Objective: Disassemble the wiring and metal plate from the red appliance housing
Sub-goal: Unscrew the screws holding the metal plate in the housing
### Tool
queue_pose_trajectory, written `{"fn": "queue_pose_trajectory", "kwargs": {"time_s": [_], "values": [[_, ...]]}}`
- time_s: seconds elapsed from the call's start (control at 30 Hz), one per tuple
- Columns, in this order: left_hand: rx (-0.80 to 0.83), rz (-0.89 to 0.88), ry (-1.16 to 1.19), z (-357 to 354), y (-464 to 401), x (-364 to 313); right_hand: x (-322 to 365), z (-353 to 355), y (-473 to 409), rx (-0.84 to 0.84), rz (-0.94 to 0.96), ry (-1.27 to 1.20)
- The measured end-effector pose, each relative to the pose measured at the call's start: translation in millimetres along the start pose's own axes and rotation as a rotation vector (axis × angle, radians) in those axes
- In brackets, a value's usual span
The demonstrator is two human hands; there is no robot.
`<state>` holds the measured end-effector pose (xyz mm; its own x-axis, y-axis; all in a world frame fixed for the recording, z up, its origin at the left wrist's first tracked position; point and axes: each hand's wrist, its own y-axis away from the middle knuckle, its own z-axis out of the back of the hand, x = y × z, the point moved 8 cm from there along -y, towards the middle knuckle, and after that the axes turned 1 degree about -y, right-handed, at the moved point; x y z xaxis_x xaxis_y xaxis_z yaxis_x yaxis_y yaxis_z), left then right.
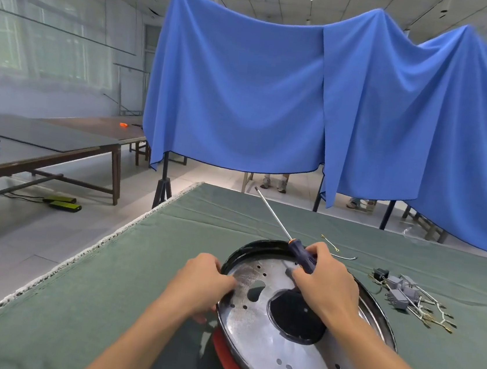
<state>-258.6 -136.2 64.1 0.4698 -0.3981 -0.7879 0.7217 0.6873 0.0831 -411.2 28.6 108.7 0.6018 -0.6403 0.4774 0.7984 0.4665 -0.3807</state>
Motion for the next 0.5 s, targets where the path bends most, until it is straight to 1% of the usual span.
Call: {"fn": "queue_pose_trajectory", "kwargs": {"time_s": [0.1,0.17,0.23,0.33,0.5], "values": [[0.036,-0.062,-0.066,0.8,-4.2,-16.9,-0.8,12.7,0.6,-0.021,-0.018,-0.109],[0.031,-0.109,-0.16,-0.5,-12.3,-34.9,-0.2,23.4,-0.3,-0.04,-0.017,-0.164],[0.005,-0.23,-0.326,-3.0,-30.1,-63.3,-0.7,36.6,-2.0,-0.061,-0.026,-0.208],[0.054,-0.408,-0.465,-17.0,-54.2,-111.4,-7.3,55.5,-4.9,-0.077,-0.059,-0.271],[0.055,-0.546,-0.695,-57.4,-80.5,-160.9,-36.5,66.0,-4.3,-0.071,-0.167,-0.45]]}}
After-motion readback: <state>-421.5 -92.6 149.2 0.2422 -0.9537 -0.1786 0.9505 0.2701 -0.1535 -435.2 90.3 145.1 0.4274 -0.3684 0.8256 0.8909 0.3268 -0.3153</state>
